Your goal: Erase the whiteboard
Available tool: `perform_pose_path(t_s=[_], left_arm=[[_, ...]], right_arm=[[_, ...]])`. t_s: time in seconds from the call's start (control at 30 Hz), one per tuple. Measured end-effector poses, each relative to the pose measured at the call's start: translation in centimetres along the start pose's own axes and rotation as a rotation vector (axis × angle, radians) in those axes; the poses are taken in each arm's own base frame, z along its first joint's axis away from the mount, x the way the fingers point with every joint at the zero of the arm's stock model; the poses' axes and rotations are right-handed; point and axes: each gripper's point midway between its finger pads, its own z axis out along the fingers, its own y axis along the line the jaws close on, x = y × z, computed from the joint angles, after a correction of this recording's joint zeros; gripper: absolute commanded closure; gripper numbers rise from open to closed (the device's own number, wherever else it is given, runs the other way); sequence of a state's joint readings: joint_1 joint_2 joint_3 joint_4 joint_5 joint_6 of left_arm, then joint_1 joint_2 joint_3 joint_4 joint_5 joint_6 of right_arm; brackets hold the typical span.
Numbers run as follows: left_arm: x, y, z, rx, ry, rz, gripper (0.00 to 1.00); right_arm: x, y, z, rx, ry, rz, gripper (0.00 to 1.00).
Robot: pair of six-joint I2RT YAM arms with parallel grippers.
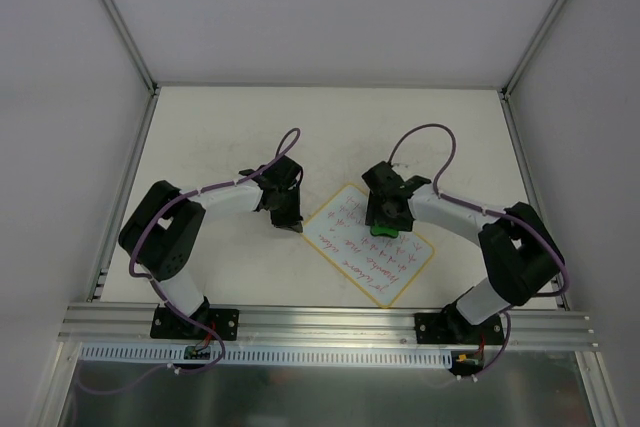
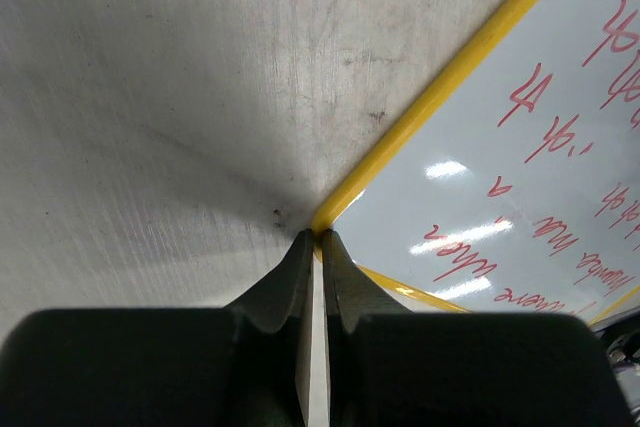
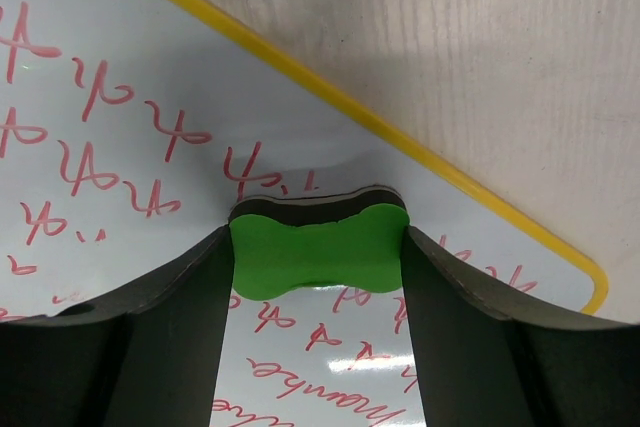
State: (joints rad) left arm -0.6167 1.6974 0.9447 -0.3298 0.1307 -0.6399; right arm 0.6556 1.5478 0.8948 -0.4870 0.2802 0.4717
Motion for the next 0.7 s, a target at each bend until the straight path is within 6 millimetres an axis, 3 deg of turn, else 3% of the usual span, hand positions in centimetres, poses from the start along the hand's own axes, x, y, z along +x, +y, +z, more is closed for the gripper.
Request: perform_pose_path(t_s=[0.17,0.5,0.6,0.7], left_arm=[[0.1,0.0,-0.1,0.0,-0.001,0.002,1.0],[0.3,0.3,-0.3,-0.011,-0.004,0.005,1.0],[0.3,0.3,-0.3,-0.011,-0.003,0.005,1.0],[0.4,0.4,-0.3,-0.012,-0.005,0.005,1.0]], right_arm=[[-0.1,1.9,0.2,0.008,0.009,-0.05,0.66],[0.0,12.3,0.3,-0.105,-0.006,-0.183,0.67],[0.1,13.5,0.2,-0.107,-0.005,-0.199,0.66],[-0.1,13.3,0.3,-0.095,-0.002,-0.189,0.66]])
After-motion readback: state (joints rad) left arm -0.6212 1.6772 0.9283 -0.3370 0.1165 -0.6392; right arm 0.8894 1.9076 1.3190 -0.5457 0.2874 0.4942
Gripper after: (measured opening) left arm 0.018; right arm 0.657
